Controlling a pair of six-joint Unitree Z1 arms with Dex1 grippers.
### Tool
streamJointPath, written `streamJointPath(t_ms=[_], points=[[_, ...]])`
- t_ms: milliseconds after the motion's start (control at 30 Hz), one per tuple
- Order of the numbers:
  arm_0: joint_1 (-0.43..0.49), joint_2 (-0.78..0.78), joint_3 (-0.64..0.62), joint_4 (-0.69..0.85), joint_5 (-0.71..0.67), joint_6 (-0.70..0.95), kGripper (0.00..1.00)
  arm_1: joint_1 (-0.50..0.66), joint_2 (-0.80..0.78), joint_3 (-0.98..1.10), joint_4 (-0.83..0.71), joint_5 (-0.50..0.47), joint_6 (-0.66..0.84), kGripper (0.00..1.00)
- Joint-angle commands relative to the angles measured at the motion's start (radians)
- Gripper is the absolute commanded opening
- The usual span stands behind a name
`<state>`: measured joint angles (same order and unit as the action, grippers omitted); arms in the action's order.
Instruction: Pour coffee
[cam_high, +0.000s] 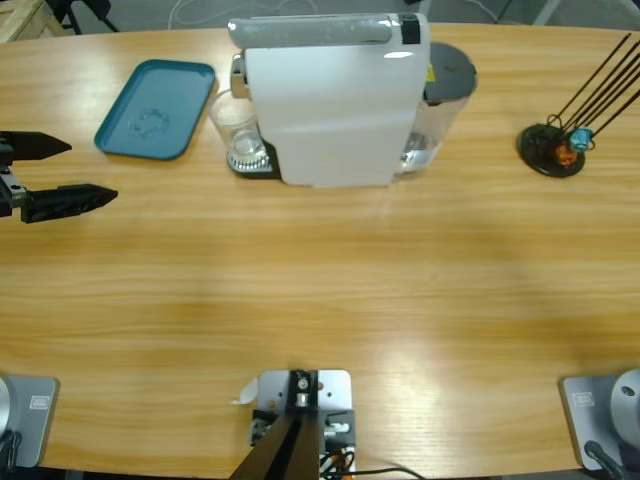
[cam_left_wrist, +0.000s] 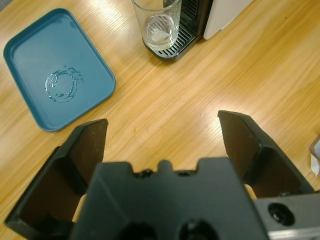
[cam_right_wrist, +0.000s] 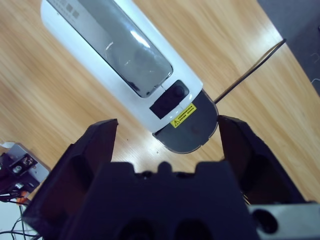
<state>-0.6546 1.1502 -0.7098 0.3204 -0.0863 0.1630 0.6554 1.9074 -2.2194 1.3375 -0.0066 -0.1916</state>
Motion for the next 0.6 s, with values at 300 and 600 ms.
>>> streamJointPath(t_ms=[300,600], points=[[-0.008,-0.024,0.04,-0.01,0.011,-0.041,0.959,-0.008,-0.461,0.808,-0.571,0.057,0.09,0.956],[-0.008,-0.042,0.143,-0.15,-0.001,-0.076,0.982,0.033,-0.7,1.311,-0.88,0.171,0.075,1.0]])
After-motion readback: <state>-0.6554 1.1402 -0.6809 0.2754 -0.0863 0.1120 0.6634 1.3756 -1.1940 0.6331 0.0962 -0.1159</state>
